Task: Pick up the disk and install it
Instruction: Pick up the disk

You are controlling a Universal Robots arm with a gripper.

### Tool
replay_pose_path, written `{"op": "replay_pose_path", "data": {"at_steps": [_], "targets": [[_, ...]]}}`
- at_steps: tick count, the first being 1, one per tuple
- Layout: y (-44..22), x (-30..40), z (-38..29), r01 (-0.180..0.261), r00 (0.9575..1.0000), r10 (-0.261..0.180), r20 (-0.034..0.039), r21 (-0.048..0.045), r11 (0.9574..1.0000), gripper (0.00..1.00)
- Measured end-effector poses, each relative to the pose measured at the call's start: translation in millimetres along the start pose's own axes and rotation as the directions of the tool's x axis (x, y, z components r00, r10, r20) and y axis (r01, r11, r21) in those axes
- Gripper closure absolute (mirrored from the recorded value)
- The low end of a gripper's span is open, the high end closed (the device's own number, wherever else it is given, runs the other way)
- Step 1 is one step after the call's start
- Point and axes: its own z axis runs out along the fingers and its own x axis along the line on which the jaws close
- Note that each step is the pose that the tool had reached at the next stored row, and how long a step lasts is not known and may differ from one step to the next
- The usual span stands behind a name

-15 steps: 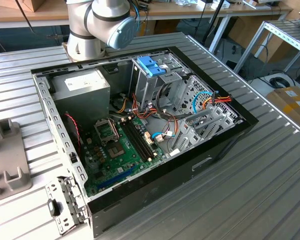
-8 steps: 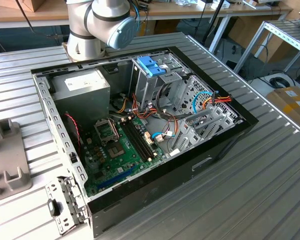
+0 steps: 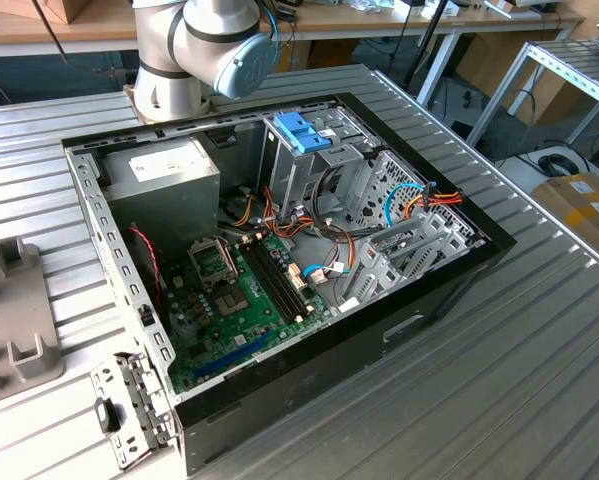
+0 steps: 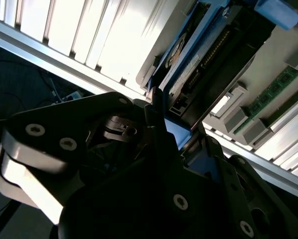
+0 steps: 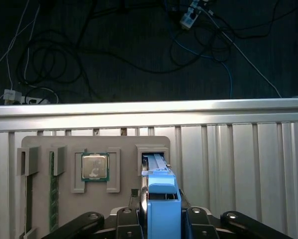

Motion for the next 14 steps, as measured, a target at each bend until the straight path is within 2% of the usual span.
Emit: {"op": "replay_pose_path", "data": {"at_steps": [14], "targets": [[0.5,-0.5,-10.1,0.0,1.0,0.0,0.0002,0.0001,1.0,0.63]]}}
